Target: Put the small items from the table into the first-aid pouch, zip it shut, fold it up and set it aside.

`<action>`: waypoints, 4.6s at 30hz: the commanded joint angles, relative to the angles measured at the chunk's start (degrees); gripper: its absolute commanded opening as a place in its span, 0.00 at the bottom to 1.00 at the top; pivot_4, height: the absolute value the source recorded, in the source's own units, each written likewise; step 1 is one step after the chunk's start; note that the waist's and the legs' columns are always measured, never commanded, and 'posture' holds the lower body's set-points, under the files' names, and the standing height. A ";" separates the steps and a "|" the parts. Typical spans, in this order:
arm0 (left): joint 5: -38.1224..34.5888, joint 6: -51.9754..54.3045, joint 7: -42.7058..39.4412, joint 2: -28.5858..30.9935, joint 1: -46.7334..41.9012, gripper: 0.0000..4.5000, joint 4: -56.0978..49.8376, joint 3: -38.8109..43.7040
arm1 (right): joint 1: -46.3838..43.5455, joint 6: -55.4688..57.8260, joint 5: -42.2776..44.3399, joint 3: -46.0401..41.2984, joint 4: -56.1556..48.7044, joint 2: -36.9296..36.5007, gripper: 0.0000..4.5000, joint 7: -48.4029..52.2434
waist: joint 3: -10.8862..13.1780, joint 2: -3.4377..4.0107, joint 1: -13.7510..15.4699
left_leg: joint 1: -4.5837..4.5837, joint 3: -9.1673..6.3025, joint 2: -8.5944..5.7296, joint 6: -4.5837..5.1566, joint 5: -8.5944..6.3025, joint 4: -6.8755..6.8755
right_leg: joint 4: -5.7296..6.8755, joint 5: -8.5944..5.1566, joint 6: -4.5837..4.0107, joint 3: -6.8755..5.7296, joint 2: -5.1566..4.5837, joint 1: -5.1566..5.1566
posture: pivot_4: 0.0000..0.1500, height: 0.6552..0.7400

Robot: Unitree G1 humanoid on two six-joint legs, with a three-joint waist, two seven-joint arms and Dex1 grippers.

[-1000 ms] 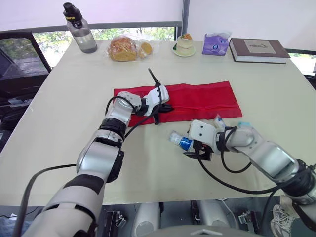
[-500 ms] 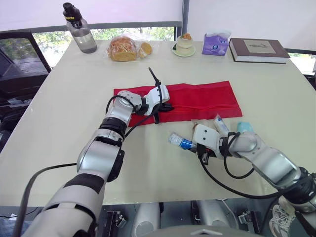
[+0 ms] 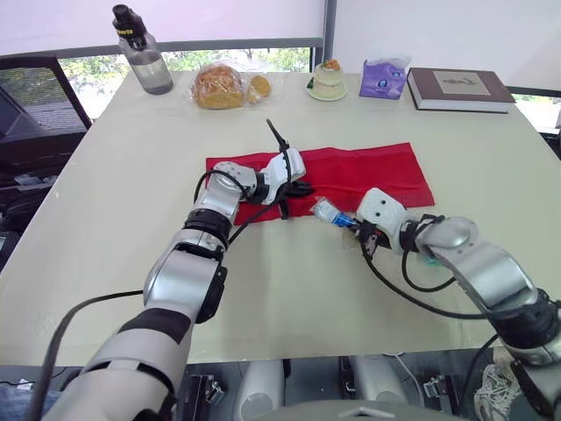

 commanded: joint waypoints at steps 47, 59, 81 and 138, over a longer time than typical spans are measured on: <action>-2.94 1.58 1.17 -6.76 -0.38 0.00 -6.66 0.46 | -21.12 0.34 -9.39 3.99 23.13 10.14 0.00 1.88 | 0.02 0.03 -0.10 | -0.03 0.00 0.00 0.00 0.00 -0.07 | -0.02 0.01 -0.01 -0.01 -0.01 -0.03 | 1.00 0.98; -2.66 1.89 1.96 -6.63 0.61 0.00 -6.17 0.61 | -15.42 2.12 -6.32 0.62 18.28 13.67 0.55 0.92 | 0.02 0.04 -0.10 | -0.03 0.00 0.00 0.00 0.00 -0.11 | -0.01 0.01 -0.02 -0.01 -0.01 -0.05 | 1.00 0.98; -2.95 1.96 2.36 -6.88 0.69 0.00 -6.26 0.55 | -4.35 1.86 -1.20 -4.69 7.50 6.77 0.00 -0.60 | 0.02 0.04 -0.16 | 0.00 -0.01 -0.01 0.00 0.00 -0.12 | -0.02 0.00 -0.01 0.00 0.01 -0.04 | 1.00 0.98; -3.88 2.05 5.52 -4.02 1.72 0.00 -5.29 2.25 | 36.01 -14.85 24.24 -52.67 -13.89 -3.33 0.98 11.46 | 0.01 0.08 -0.07 | 0.08 0.01 -0.02 -0.01 -0.01 -0.15 | -0.04 -0.01 0.00 0.04 0.00 0.04 | 1.00 0.98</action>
